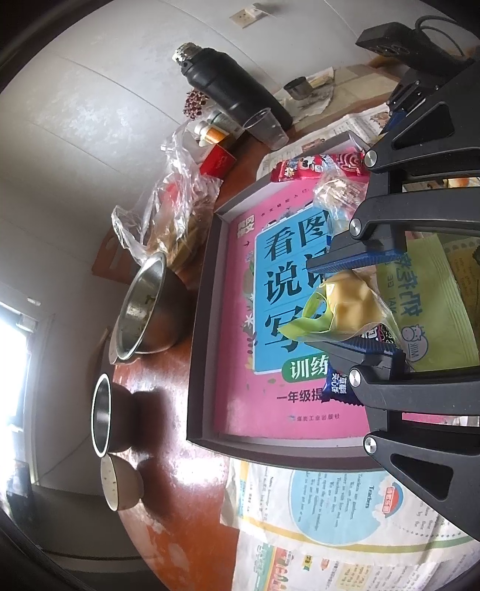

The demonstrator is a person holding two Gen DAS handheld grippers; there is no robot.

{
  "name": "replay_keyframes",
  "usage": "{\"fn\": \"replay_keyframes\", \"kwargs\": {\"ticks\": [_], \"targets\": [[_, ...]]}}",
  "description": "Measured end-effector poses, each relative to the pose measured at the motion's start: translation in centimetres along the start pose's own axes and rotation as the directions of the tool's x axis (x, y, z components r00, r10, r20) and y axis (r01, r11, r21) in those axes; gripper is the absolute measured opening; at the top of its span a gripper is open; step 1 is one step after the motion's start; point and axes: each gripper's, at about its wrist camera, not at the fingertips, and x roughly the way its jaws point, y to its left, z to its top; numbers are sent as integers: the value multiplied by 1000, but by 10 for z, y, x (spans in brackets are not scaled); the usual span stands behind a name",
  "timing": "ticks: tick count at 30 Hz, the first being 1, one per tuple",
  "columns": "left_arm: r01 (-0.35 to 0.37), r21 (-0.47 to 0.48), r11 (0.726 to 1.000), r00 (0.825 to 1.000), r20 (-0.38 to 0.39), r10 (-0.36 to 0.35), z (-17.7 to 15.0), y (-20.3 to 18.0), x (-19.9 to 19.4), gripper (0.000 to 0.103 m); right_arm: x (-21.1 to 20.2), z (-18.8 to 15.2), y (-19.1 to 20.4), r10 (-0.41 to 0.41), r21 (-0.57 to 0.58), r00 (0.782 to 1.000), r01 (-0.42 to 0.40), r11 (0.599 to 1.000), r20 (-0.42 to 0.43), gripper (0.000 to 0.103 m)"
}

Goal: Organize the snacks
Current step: 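Lift and carry the green pouch and yellow bread pack over the pink tray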

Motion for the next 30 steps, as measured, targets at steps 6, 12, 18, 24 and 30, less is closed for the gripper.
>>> {"fn": "replay_keyframes", "kwargs": {"ticks": [6,12,18,24,30], "targets": [[3,-12,1000,1000,7,-2,2,5,4,33,-9,7,-3,35,23,999,-36,999,34,36],[5,-18,1000,1000,6,-5,2,9,6,33,-24,17,-3,35,26,997,-36,999,70,36],[9,-7,1000,1000,1,-9,2,6,9,33,-35,37,-5,53,44,990,-60,997,133,36],[13,3,1000,1000,-3,-13,1,4,11,33,-28,65,0,67,34,981,-75,997,180,36],[6,6,1000,1000,-5,-6,0,4,12,33,-17,88,2,78,36,975,-87,996,209,36]]}}
